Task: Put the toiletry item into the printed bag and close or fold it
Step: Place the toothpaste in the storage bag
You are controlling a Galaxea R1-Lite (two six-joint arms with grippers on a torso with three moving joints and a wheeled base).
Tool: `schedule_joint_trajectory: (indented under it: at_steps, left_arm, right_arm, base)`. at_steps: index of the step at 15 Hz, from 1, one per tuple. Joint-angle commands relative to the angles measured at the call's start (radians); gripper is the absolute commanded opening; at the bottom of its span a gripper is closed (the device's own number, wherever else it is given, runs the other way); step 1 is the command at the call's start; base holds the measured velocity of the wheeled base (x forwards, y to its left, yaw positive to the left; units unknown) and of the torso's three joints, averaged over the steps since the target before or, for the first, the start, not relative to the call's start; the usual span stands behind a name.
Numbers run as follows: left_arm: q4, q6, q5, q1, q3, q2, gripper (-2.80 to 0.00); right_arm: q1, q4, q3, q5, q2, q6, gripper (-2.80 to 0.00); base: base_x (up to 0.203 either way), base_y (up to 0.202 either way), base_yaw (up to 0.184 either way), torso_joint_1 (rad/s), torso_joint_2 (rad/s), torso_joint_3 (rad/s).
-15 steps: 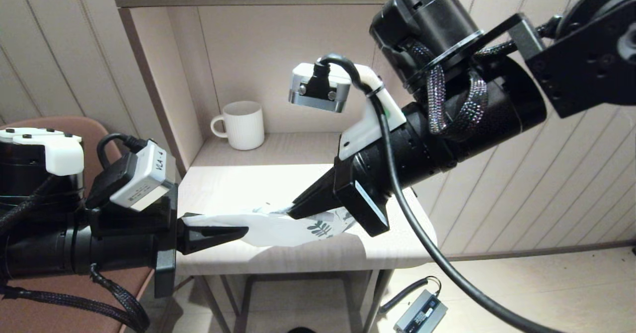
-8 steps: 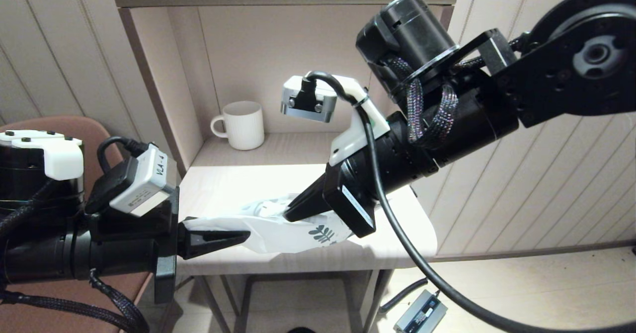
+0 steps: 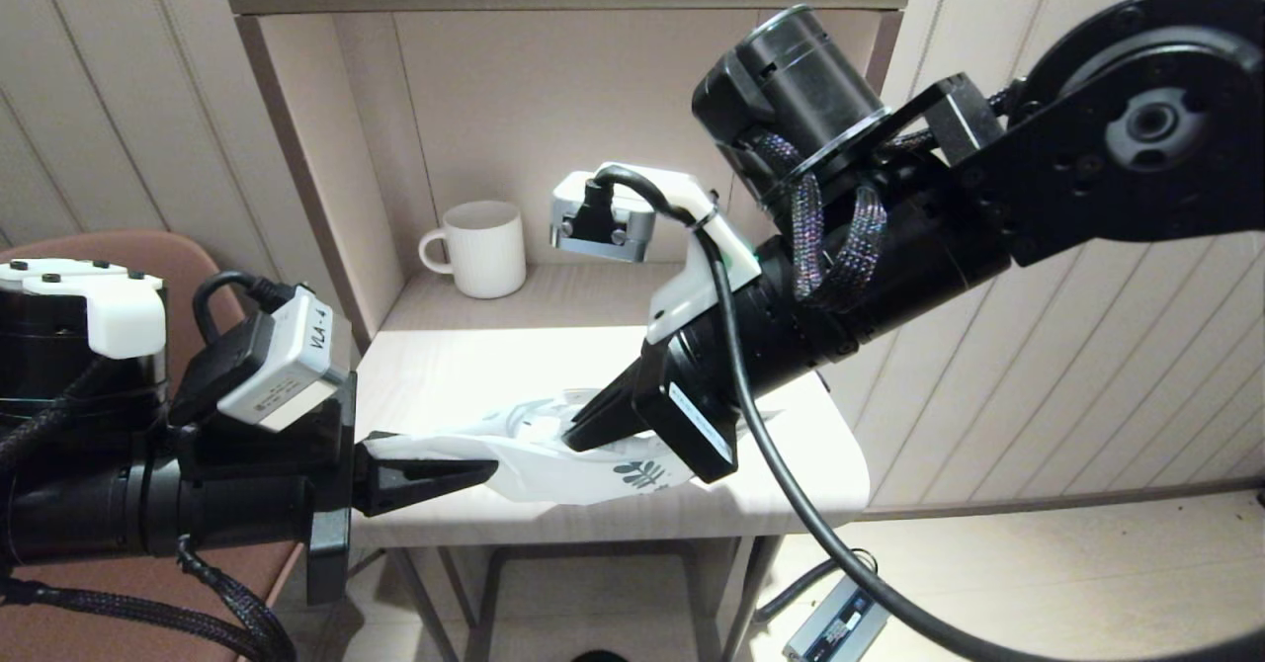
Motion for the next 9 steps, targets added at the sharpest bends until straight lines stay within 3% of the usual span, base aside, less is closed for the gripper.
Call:
schedule_joint_trajectory:
  at_steps: [1, 9]
  left_arm:
    - [-0.003, 0.003, -0.004, 0.000, 0.000, 0.000, -2.80]
    - [-0.003, 0.003, -0.006, 0.000, -0.002, 0.000, -2.80]
  right_arm:
    - [0.008, 0.004, -0.001, -0.005, 0.004, -0.002, -2.80]
    - [0.017, -0.002, 0.001, -0.031, 0.004, -0.002, -2.80]
  base:
    - [0.000, 0.000, 0.000, 0.000, 0.00, 0.000]
    - [0.000, 0.000, 0.000, 0.000, 0.00, 0.000]
